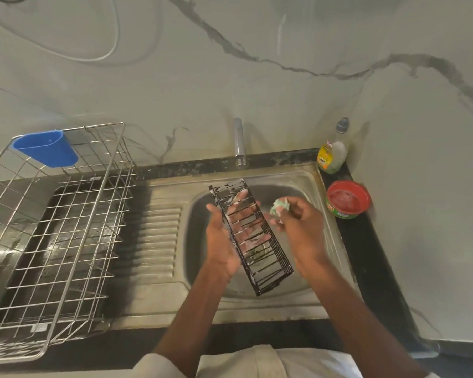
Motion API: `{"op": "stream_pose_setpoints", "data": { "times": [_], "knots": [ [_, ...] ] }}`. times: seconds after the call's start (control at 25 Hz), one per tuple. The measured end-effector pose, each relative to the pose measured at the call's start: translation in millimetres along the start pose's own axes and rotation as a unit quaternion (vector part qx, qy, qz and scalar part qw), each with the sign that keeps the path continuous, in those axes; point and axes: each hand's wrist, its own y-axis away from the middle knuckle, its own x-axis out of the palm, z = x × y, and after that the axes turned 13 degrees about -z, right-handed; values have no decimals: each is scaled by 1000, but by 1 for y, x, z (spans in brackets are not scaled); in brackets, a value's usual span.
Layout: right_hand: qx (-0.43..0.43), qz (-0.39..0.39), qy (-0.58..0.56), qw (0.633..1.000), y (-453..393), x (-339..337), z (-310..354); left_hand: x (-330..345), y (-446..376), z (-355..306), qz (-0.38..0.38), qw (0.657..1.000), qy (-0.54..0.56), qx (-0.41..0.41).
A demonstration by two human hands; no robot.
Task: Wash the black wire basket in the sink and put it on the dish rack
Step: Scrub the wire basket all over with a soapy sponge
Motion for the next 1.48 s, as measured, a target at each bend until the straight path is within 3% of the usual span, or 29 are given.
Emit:
{"op": "stream_pose_setpoints", "data": {
  "times": [0.08, 0.12, 0.4, 0.56, 0.68, 0.8, 0.92, 1.0, 1.16, 1.32, 1.44, 1.48],
  "knots": [
    [171, 77, -134, 973, 3, -4, 3, 2, -1, 0, -11, 1000, -4, -12],
    [204, 95, -138, 965, 4, -5, 2, 2, -2, 1, -16, 1000, -12, -15],
    [278, 143, -207, 927, -5, -13, 4, 0, -7, 4, -31, 999, -25, -29],
    [171, 126, -129, 969, 6, -7, 3, 2, -5, 3, -22, 999, -28, -31],
    [-50, 61, 89, 993, 13, 5, -3, 8, -1, 3, -19, 998, -42, -32],
    [-256, -10, 264, 930, 14, 13, -9, 12, 1, 3, -21, 998, -44, -33],
    [-343, 42, 283, 895, 32, 23, -16, 16, -1, 5, -30, 999, -12, -22],
    [-369, 68, 294, 879, 34, 21, -15, 16, 1, 5, -32, 999, 13, -26],
    [-301, -6, 305, 903, 10, 33, -8, 17, 1, 4, -35, 999, 15, -39],
    [-383, 54, 330, 861, 26, 48, -6, 13, -4, 5, -33, 998, 38, -44],
    [-313, -18, 328, 891, 5, 48, 2, 12, -5, 8, -31, 998, 1, -46],
    [-318, -11, 324, 891, 7, 50, 5, 12, -6, 10, -33, 998, -4, -44]
  ]
}}
